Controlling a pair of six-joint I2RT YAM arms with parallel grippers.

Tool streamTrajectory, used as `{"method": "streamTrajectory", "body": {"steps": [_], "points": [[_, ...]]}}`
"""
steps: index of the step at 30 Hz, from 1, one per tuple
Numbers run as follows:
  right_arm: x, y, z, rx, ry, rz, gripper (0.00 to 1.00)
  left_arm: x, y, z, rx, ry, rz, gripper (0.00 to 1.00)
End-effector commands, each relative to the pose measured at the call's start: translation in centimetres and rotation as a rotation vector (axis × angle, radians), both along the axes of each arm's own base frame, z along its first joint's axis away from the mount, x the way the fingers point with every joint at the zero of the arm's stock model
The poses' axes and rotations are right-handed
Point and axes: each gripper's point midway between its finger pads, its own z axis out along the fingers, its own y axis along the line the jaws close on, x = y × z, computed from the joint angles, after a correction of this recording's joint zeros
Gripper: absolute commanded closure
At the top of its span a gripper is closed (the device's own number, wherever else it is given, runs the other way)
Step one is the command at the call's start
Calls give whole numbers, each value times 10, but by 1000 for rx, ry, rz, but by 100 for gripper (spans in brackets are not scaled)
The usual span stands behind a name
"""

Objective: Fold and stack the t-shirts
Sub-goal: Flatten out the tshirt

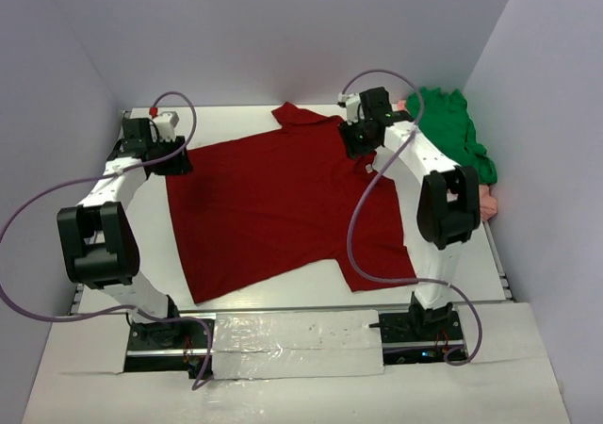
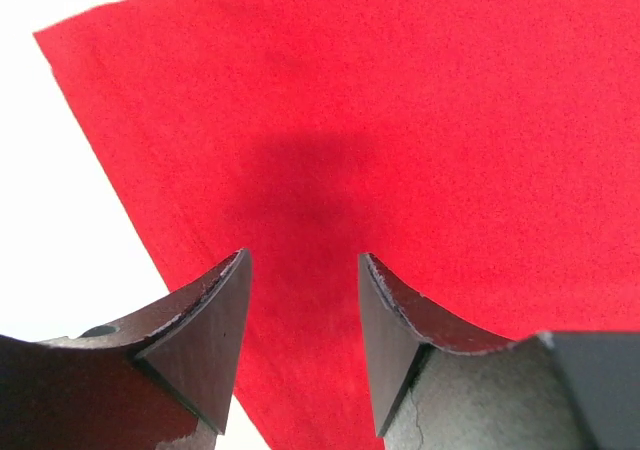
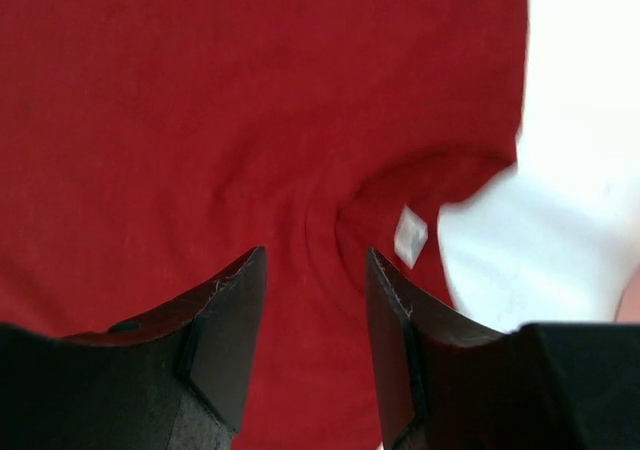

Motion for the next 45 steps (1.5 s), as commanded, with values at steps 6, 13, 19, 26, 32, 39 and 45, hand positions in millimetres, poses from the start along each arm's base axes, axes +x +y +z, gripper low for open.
{"method": "streamTrajectory", "body": {"steps": [6,13,19,26,32,39,45], "points": [[77,45,14,-112,-237,111,50,55,39,36,64,-260,268,45],[102,74,13,-133,-304,155,50,70,55,11,111,-228,337,47],[100,84,10,-89,-299,186,49,89,76,-31,154,-69,420,49],[115,88,12,-92,-356,174,49,114,99,-38,117,-50,459,51],[149,104,34,-71,-418,173,49,119,101,-45,38,-57,381,52],[175,117,16,-137,-472,184,48,109,98,-64,5,-9,342,53],[182,131,-15,-419,-550,249,48,106,93,-63,-10,-9,319,53]]}}
